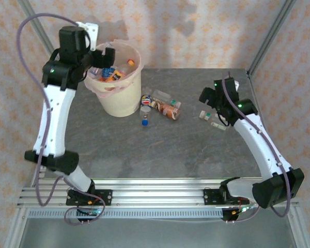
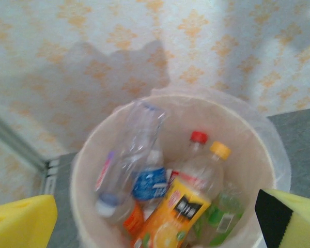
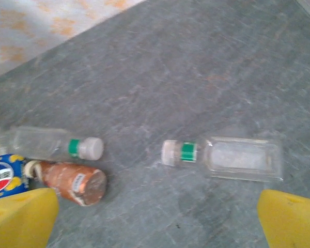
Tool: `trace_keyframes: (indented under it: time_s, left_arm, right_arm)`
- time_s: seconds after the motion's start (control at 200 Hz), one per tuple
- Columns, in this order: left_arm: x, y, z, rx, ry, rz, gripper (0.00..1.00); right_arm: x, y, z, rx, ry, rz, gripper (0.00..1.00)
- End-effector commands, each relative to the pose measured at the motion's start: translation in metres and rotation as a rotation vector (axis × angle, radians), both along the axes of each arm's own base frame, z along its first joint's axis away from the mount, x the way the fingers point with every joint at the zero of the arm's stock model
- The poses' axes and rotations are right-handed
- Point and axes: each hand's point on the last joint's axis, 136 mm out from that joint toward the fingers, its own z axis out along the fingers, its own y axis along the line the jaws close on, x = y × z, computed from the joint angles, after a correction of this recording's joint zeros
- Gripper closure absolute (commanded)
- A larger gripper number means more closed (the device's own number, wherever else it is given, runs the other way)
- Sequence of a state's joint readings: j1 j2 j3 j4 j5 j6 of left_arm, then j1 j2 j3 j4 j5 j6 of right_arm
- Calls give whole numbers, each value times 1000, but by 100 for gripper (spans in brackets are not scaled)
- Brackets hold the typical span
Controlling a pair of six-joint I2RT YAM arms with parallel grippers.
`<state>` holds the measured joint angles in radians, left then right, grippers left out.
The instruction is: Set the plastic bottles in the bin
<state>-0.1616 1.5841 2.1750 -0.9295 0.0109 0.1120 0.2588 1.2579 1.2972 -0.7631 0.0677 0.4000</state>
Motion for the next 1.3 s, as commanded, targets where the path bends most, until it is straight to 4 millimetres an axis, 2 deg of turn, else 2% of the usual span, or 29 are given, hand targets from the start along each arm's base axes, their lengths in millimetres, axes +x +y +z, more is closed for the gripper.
trace_keyframes:
  time_s: [0.0, 0.13, 0.24, 0.42, 0.591, 0.856, 1.096, 1.296]
  left_arm:
    - [-21, 22, -2, -3, -39, 118, 0]
    - [-52, 21, -14, -86, -73, 112, 0]
    - [-76, 23, -25, -153, -96, 122, 0]
    - [-97, 29, -50, -248, -101, 174, 0]
    - [-100, 24, -73, -304, -58, 172, 0]
    - [-101, 18, -92, -314, -3, 154, 0]
    - [-99, 18, -98, -318, 9, 157, 0]
    - [-96, 16, -100, -324, 21, 154, 0]
  right_arm:
    - [0, -15, -24, 12, 71, -9, 1]
    - [9, -39, -48, 38, 119, -56, 1]
    - [19, -50, -68, 63, 169, -66, 1]
    - [37, -60, -100, 61, 263, -47, 1]
    - [59, -66, -125, 52, 328, -13, 1]
    - [82, -70, -156, 140, 377, 26, 1]
    - [79, -61, -180, 295, 412, 61, 1]
    - [69, -48, -183, 379, 412, 70, 1]
